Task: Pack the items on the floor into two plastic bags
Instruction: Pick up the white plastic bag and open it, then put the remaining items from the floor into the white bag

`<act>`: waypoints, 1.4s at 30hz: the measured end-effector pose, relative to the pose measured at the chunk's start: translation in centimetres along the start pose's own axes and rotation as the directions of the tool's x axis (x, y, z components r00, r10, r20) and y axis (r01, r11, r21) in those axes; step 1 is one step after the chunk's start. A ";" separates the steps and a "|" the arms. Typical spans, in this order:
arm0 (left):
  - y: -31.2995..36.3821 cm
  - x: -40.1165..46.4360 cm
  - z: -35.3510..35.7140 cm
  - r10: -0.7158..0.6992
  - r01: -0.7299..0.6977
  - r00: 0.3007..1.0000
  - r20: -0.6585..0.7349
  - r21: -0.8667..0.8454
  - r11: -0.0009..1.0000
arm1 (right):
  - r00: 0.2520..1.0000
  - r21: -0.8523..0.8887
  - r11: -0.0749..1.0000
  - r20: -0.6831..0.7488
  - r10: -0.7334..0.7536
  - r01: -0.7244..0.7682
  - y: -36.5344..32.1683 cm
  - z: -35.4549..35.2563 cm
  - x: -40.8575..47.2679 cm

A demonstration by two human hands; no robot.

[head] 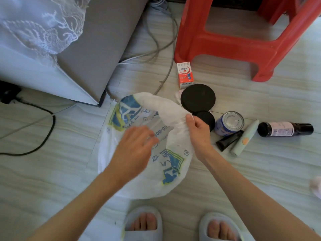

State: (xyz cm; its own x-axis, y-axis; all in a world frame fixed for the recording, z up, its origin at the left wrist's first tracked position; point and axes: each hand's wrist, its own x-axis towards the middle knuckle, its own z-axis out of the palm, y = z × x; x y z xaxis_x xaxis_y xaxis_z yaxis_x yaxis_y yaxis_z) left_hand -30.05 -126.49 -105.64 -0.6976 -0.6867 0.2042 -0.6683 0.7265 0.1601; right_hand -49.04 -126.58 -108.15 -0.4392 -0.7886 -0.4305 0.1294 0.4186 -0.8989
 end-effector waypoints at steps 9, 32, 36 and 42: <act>-1.7 -0.6 7.0 -0.249 0.257 0.480 0.841 0.137 0.957 | 0.986 -0.137 0.976 0.009 -0.168 0.168 0.1 -1.0 -1.3; 3.9 2.1 -2.8 -0.173 0.166 0.984 -0.037 -0.149 0.975 | 0.928 -0.616 0.712 0.090 -0.360 0.336 0.2 -8.7 -5.0; 7.6 7.1 -1.6 -0.008 0.010 0.999 0.034 -0.084 0.996 | 0.933 -0.691 0.698 -0.097 -0.345 0.186 0.1 -12.5 -2.7; 8.5 14.5 3.2 -0.054 -0.027 0.842 0.536 0.141 0.990 | 0.967 -0.723 0.661 0.036 -0.254 0.201 1.8 -13.9 2.9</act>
State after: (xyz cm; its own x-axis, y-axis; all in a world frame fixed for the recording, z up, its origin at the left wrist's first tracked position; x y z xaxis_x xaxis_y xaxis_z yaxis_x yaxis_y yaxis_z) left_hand -46.64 -130.36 -104.37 -0.6903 -0.6308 -0.3543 -0.6792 0.7337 0.0170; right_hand -62.46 -121.80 -109.85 -0.4250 -0.8849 -0.1907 -0.6459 0.4440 -0.6210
